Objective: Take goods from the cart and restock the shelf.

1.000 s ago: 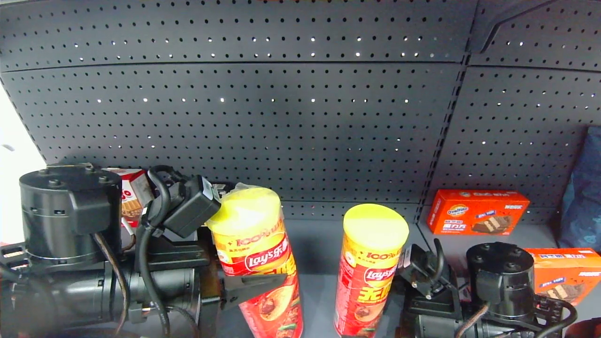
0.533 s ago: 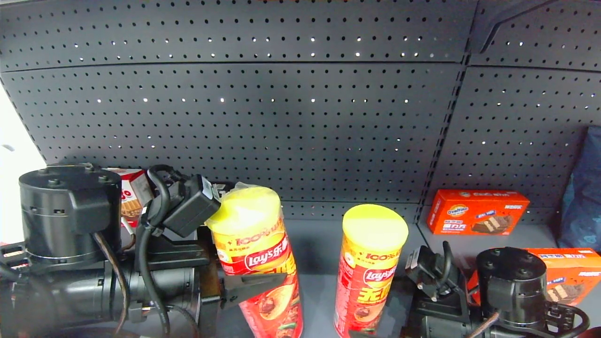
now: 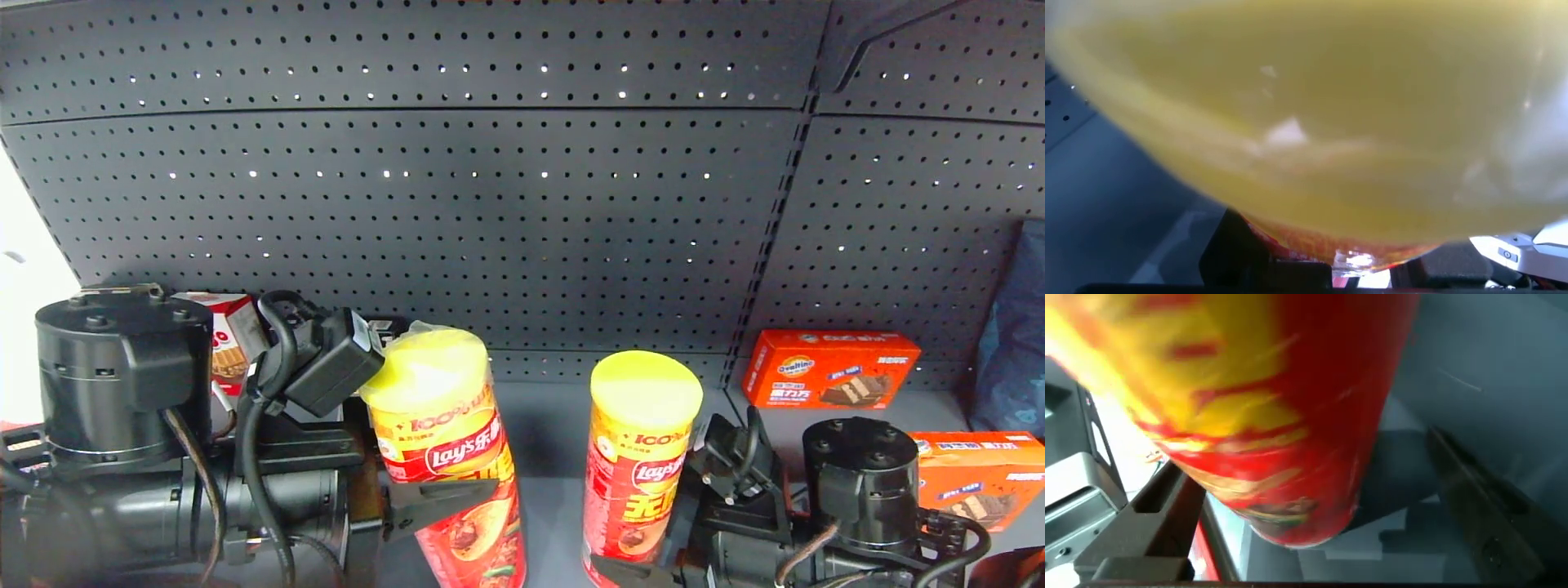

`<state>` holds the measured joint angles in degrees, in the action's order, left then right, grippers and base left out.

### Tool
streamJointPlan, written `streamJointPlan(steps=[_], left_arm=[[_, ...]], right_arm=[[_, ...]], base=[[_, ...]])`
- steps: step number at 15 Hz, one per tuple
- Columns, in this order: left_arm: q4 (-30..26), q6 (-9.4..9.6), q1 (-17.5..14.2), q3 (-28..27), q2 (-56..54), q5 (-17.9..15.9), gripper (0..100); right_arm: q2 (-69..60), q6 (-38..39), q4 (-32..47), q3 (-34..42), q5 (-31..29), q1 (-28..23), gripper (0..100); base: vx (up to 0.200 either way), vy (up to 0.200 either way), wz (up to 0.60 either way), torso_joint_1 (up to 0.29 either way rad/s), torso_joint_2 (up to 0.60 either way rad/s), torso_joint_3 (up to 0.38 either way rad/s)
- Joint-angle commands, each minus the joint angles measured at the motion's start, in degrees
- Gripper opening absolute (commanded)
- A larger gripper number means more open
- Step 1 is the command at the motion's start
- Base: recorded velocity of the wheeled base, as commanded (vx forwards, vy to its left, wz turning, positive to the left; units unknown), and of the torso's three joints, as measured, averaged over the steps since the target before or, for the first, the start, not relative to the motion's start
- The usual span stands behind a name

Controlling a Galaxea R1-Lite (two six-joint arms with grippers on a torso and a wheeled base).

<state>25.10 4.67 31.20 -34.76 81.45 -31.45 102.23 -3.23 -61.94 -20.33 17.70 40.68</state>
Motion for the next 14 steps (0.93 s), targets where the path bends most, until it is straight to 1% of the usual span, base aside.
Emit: streamJointPlan(steps=[1, 4, 8, 11, 14], left_arm=[[0.0, -0.01, 0.0, 0.0, -0.1, 0.0, 0], [-0.1, -0.01, 0.0, 0.0, -0.1, 0.0, 0], [-0.1, -0.01, 0.1, 0.0, -0.1, 0.0, 0], [-0.1, -0.01, 0.0, 0.1, -0.1, 0.0, 0], [-0.1, -0.01, 0.1, 0.8, -0.1, 0.0, 0]], right_arm=[[1.5, 0.0, 0.0, -1.4, 0.0, 0.0, 100], [2.0, 0.1, -0.1, -1.7, -0.1, 0.1, 100], [0.5, 0.1, -0.1, -0.3, -0.5, 0.1, 100], [-2.6, 0.1, -0.1, 1.2, -1.3, 0.4, 100], [-10.0, -0.1, 0.0, 5.0, -1.9, 0.5, 100]], base=[[0.000, 0.000, 0.00, 0.000, 0.00, 0.000], [0.000, 0.000, 0.00, 0.000, 0.00, 0.000], [0.000, 0.000, 0.00, 0.000, 0.00, 0.000], [0.000, 0.000, 0.00, 0.000, 0.00, 0.000], [0.000, 0.000, 0.00, 0.000, 0.00, 0.000]])
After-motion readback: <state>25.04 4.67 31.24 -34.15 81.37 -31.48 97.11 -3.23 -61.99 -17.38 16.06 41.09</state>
